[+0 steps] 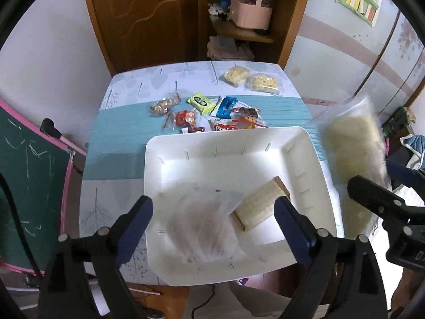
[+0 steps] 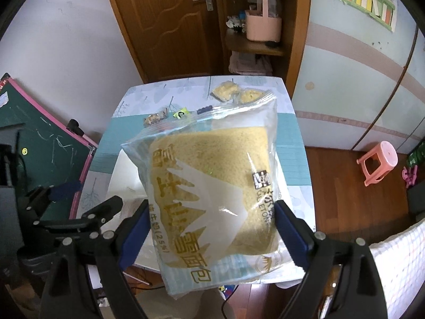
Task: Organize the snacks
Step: 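Carry both bread bags over the tray and release them inside, then move both grippers back toward the small snacks on the cloth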
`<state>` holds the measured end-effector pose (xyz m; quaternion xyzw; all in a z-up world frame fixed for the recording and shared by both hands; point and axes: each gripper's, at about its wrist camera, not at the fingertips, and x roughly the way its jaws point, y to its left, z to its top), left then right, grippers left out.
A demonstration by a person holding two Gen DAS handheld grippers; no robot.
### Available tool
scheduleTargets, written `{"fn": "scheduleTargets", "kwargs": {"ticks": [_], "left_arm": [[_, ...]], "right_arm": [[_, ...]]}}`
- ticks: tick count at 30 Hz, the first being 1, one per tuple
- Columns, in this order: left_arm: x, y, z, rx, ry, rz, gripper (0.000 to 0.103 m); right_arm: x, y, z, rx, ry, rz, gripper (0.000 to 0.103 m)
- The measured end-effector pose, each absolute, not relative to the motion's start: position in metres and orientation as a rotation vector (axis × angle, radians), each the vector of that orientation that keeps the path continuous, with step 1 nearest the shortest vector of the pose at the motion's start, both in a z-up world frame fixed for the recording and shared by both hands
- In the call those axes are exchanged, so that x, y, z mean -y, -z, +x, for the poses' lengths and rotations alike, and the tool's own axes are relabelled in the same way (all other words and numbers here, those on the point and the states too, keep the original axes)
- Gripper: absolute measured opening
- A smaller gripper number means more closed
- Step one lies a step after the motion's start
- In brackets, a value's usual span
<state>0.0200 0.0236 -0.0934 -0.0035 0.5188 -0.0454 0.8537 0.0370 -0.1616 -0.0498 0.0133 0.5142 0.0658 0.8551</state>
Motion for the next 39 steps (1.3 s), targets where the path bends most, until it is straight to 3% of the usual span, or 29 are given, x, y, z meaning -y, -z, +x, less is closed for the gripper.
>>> {"fn": "scheduleTargets", "kwargs": {"ticks": [39], "left_arm": [[-0.023, 0.083, 0.021, -1.066, 0.054, -0.002, 0.092]], "right_arm": [[0.158, 0.038, 0.028, -1.012, -0.152, -0.009, 0.091]]}}
